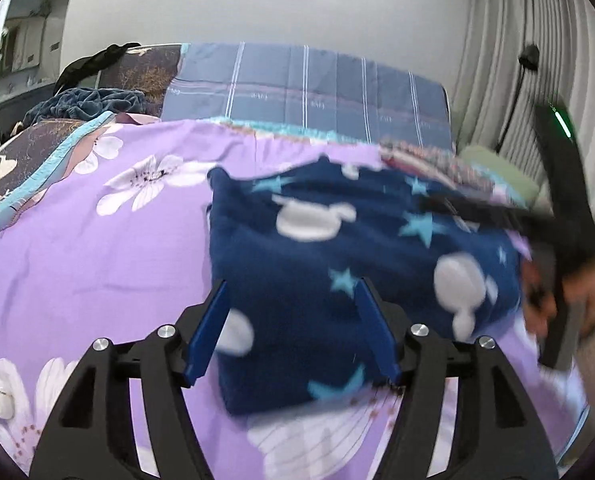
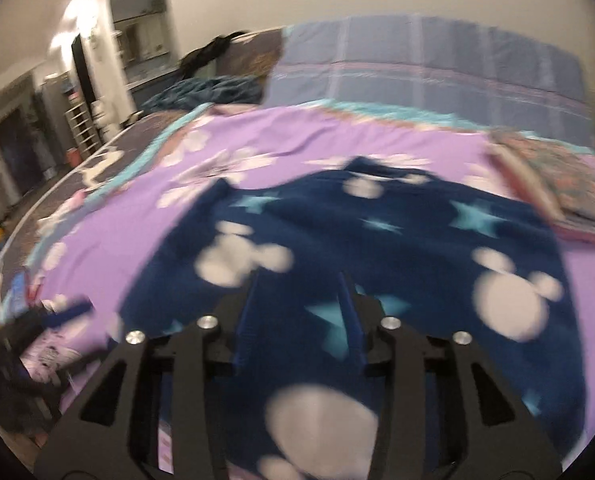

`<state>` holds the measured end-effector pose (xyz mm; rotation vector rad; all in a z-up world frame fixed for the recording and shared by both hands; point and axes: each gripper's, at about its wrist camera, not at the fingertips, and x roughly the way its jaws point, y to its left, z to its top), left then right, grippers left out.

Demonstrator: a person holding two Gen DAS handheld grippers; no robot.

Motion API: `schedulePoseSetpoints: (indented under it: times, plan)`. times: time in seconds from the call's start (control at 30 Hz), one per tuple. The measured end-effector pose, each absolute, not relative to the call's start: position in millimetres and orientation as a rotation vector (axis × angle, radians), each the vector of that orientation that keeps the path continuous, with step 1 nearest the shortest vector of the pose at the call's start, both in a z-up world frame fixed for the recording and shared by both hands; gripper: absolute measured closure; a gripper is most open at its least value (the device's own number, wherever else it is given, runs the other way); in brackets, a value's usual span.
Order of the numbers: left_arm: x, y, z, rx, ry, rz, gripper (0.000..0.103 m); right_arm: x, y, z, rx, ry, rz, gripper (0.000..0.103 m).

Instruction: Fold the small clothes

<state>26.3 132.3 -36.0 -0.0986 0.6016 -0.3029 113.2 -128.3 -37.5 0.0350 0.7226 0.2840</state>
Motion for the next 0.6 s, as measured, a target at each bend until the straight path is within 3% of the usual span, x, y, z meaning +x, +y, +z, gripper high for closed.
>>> schedulePoseSetpoints:
  times: [0.17, 0.27, 0.53, 0.57, 0.6]
  plan:
    - [62, 114, -59, -0.119, 0.692, -0.294, 0.037, 83, -165, -77, 0.173, 0.861, 0.169, 0.055]
    - [79, 100, -90, -0.007, 0.775, -0.211, 0.03, 73, -162, -101, 0.131, 0.866, 0.141, 0.052]
    - [75, 102, -90, -0.013, 0.759, -0.214, 0.026, 76, -162, -87, 0.118, 0.889, 0.127, 0.051]
    - [73, 104, -89, -0.01, 0.757, -0.212, 0.024, 73, -163, -79, 0.125, 0.871, 0.119, 0.051]
    - [73, 103, -90, -0.003, 0.761, -0.198, 0.015, 67, -162, -70, 0.12, 0.835, 0.113, 0.051]
